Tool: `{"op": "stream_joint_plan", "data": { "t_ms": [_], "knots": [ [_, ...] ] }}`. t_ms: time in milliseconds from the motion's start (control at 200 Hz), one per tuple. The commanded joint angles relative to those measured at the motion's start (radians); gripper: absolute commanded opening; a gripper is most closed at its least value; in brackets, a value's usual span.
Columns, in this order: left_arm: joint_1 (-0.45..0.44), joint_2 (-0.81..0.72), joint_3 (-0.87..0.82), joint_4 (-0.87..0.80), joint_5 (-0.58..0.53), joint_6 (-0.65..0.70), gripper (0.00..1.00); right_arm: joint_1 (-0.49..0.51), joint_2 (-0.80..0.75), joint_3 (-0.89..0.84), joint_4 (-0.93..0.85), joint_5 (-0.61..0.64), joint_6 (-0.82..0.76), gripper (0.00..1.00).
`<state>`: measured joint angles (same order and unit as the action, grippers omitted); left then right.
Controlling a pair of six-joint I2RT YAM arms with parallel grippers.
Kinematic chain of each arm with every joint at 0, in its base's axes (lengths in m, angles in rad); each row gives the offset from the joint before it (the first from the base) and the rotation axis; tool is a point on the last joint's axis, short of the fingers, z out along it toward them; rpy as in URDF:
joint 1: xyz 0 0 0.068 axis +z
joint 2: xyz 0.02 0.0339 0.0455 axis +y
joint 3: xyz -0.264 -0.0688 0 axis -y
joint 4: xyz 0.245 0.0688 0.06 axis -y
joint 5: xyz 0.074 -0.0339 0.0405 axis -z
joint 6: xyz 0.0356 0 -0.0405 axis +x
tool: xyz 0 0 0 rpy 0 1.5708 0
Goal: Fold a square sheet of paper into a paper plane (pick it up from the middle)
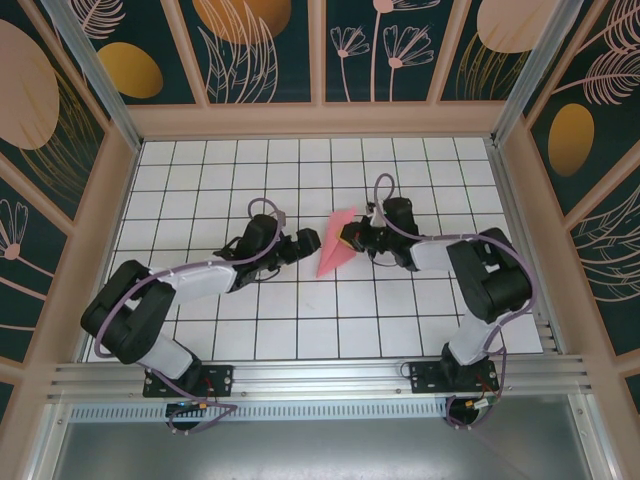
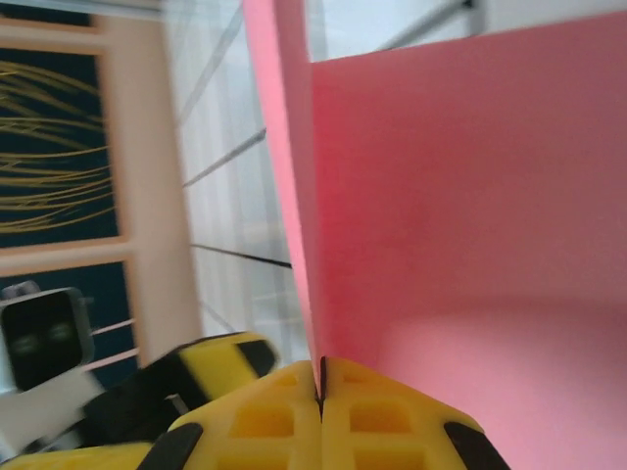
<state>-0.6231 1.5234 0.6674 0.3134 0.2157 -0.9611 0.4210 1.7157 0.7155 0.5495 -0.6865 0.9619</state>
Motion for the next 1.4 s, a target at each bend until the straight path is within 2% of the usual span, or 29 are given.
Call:
{"op": "stream_joint_plan", "data": {
  "t_ms": [0, 205, 350, 465, 620, 771, 916, 1006, 1211, 1331, 1396],
  "knots": [
    [0.014, -0.049, -0.031, 0.152, 0.136, -0.047, 0.98, -0.015, -0.052, 0.031, 0.112, -0.135, 0.030, 0.02],
    [0.019, -0.047, -0.057, 0.376, 0.249, -0.152, 0.99, -0.015, -0.062, 0.045, 0.175, -0.232, 0.098, 0.03],
    [0.020, -0.001, -0.039, 0.419, 0.294, -0.183, 0.97, -0.012, -0.058, 0.040, 0.262, -0.275, 0.175, 0.04],
    [0.019, 0.018, -0.038, 0.441, 0.307, -0.195, 0.94, -0.011, -0.056, 0.048, 0.267, -0.284, 0.190, 0.04],
    [0.020, 0.022, -0.039, 0.470, 0.321, -0.204, 0.80, -0.009, -0.037, 0.052, 0.293, -0.306, 0.216, 0.04],
    [0.020, 0.016, -0.045, 0.462, 0.304, -0.202, 0.54, -0.014, -0.028, 0.054, 0.278, -0.303, 0.208, 0.05],
    [0.019, 0.007, -0.038, 0.411, 0.266, -0.179, 0.32, -0.027, -0.034, 0.066, 0.182, -0.291, 0.151, 0.07],
    [0.020, -0.005, -0.036, 0.370, 0.237, -0.160, 0.26, -0.038, -0.050, 0.074, 0.105, -0.273, 0.098, 0.09],
    [0.020, -0.033, -0.019, 0.285, 0.194, -0.112, 0.18, -0.048, -0.062, 0.103, -0.047, -0.236, 0.012, 0.19],
    [0.019, -0.040, -0.009, 0.256, 0.186, -0.091, 0.13, -0.049, -0.065, 0.108, -0.075, -0.222, -0.004, 0.23],
    [0.020, -0.048, 0.010, 0.200, 0.166, -0.060, 0.11, -0.053, -0.074, 0.121, -0.148, -0.186, -0.045, 0.28]
  ]
}}
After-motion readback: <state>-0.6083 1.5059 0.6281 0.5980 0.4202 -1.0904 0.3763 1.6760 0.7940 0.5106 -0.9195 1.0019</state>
